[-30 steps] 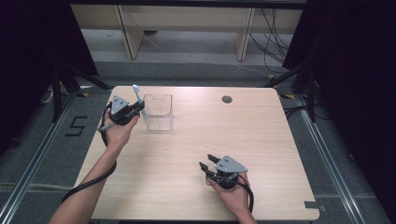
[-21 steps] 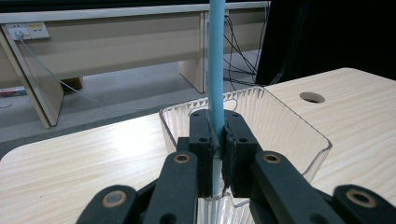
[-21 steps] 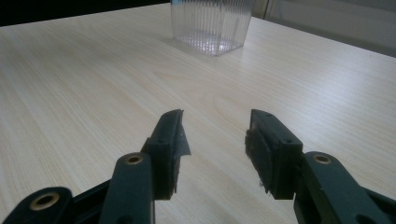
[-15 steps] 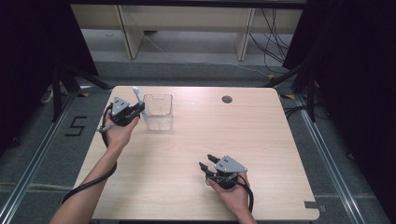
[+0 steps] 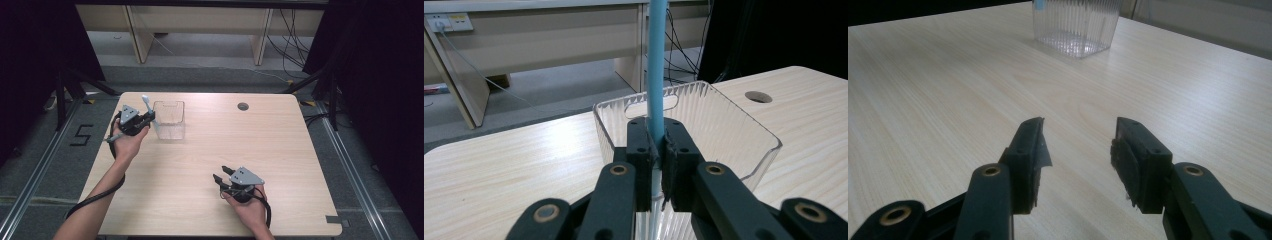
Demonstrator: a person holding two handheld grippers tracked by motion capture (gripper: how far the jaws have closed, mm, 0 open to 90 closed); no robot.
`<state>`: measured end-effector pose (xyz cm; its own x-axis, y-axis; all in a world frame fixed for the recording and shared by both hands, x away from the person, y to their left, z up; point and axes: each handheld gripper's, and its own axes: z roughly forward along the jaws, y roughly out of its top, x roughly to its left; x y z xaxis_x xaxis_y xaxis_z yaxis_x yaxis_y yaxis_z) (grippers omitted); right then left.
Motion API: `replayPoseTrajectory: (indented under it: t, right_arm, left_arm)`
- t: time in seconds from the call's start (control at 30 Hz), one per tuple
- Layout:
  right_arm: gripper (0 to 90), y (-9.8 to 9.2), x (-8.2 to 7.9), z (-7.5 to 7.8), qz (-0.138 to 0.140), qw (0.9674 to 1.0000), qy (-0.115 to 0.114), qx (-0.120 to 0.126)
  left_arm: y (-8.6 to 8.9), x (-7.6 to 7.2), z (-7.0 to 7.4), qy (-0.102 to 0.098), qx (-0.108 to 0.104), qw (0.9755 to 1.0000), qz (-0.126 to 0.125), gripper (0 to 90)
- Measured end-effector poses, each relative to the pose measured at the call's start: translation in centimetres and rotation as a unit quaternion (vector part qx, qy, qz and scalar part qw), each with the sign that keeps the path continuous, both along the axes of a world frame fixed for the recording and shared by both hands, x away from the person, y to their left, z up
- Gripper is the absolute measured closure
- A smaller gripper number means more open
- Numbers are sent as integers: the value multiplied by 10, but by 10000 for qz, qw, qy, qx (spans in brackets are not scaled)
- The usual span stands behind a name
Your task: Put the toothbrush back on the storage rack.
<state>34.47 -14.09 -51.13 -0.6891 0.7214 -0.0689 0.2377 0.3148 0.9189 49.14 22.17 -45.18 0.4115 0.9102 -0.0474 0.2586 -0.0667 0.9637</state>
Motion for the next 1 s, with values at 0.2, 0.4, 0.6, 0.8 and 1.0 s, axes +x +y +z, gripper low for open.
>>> replayPoseTrajectory:
  t: [0.2, 0.4, 0.6, 0.8, 1.0]
  right_arm:
    - [552, 0, 0, 0, 6, 10000, 5, -4]
    - [552, 0, 0, 0, 18, 10000, -1, -17]
    - [552, -1, 1, 0, 19, 9999, -91, -97]
    - [551, -1, 1, 0, 24, 9999, -95, -100]
    - [551, 0, 1, -1, 6, 9999, -96, -72]
  left_arm:
    - [0, 0, -2, 56, 14, 10000, 31, 826]
    - [1, 1, -3, 93, 29, 9999, 44, 826]
    - [0, 1, -3, 188, 37, 9998, 39, 825]
    - [1, 2, -4, 277, 54, 9996, 42, 825]
    - [2, 2, -5, 337, 65, 9994, 54, 820]
